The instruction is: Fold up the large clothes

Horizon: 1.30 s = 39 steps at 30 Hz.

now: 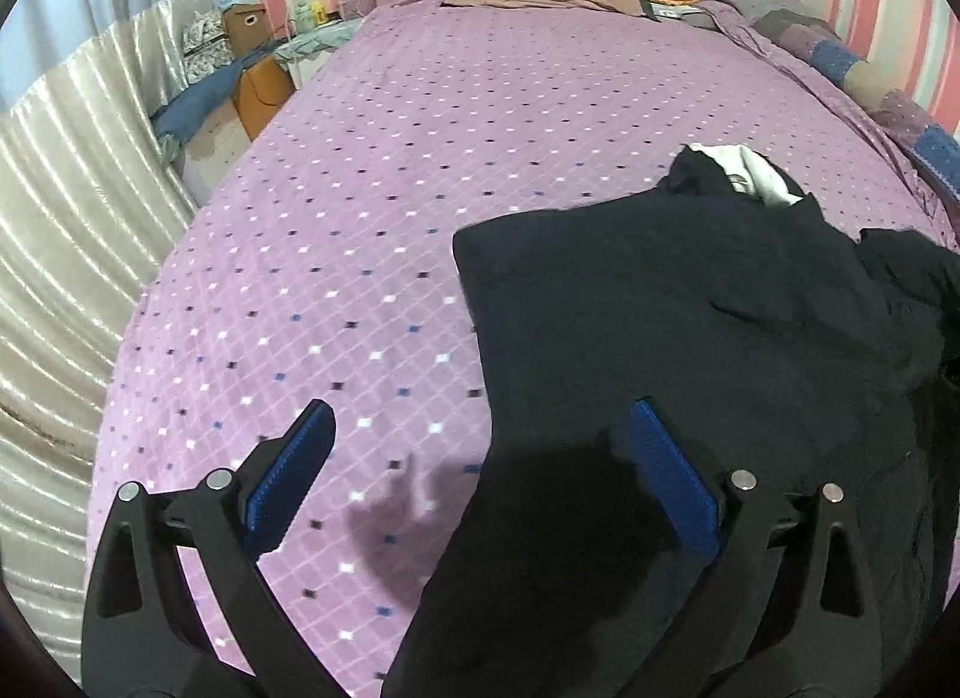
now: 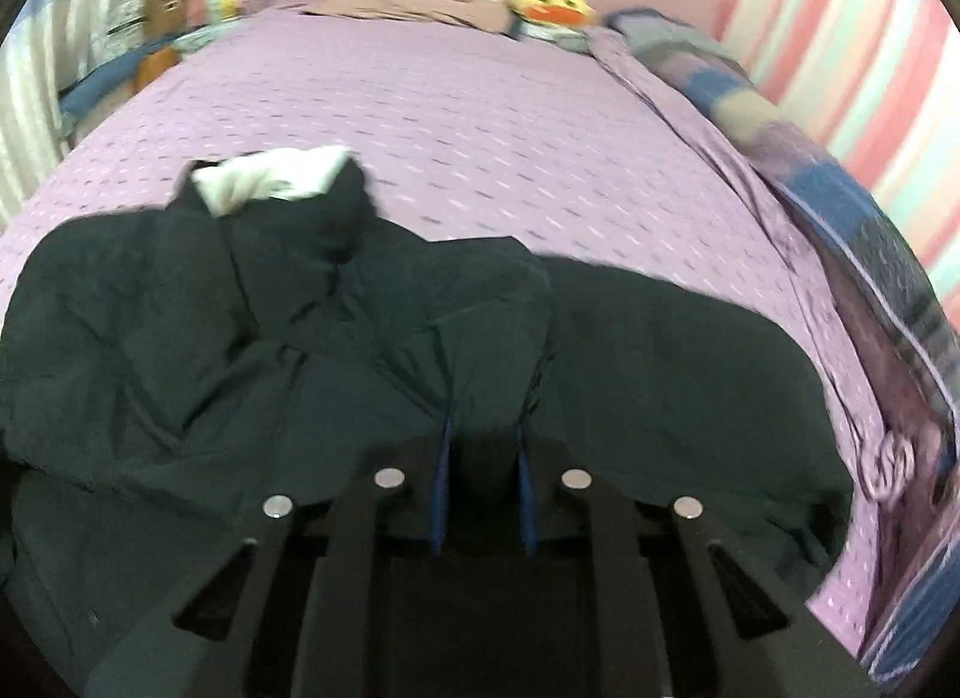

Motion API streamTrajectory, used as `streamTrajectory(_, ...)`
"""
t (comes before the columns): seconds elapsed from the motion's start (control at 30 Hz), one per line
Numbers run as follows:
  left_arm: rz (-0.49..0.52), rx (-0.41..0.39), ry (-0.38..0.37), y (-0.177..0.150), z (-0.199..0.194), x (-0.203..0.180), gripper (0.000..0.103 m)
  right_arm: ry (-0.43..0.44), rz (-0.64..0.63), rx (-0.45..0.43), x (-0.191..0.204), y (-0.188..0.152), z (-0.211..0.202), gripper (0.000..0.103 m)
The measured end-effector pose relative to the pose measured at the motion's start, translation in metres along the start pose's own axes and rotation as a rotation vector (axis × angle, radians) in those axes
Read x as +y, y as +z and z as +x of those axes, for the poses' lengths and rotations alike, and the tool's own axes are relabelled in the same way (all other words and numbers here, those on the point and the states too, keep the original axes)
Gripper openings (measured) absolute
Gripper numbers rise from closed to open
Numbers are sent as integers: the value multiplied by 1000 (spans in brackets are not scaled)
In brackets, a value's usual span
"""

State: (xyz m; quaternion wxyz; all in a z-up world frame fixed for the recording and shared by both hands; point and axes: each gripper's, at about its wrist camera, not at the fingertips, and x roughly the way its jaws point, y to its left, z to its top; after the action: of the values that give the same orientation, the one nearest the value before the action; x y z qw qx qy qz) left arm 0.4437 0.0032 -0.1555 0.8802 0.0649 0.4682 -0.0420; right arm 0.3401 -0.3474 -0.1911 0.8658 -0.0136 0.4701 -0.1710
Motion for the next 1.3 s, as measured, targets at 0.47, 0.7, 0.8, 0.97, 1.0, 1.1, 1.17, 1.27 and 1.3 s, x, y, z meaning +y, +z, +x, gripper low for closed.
streamTrajectory(0.47, 68, 41, -21, -8, 38, -48, 98, 178, 153, 56, -33, -12, -7, 61)
streamTrajectory(0.7, 89, 30, 4, -9, 37, -46, 98, 83, 124, 85, -70, 42, 15, 67)
streamTrajectory(0.8, 105, 24, 8, -11, 34, -46, 98, 65, 16, 163, -70, 40, 37, 76)
streamTrajectory(0.97, 126, 35, 24, -15, 37, -47, 98, 10, -130, 231, -63, 21, 73, 77)
streamTrajectory(1.0, 124, 39, 28, -15, 39, -48, 98, 4, -160, 231, -59, 19, 79, 77)
streamTrajectory(1.1, 109, 52, 26, -16, 43, -48, 98, -36, -239, 229, -44, 17, 95, 74)
streamTrajectory(1.17, 105, 56, 31, -16, 43, -49, 98, -34, -260, 240, -38, 15, 107, 61)
streamTrajectory(1.27, 112, 61, 45, -16, 43, -50, 98, -59, -262, 221, -35, 21, 112, 28)
streamTrajectory(1.3, 117, 62, 50, -16, 43, -50, 98, -61, -240, 205, -38, 24, 110, 18)
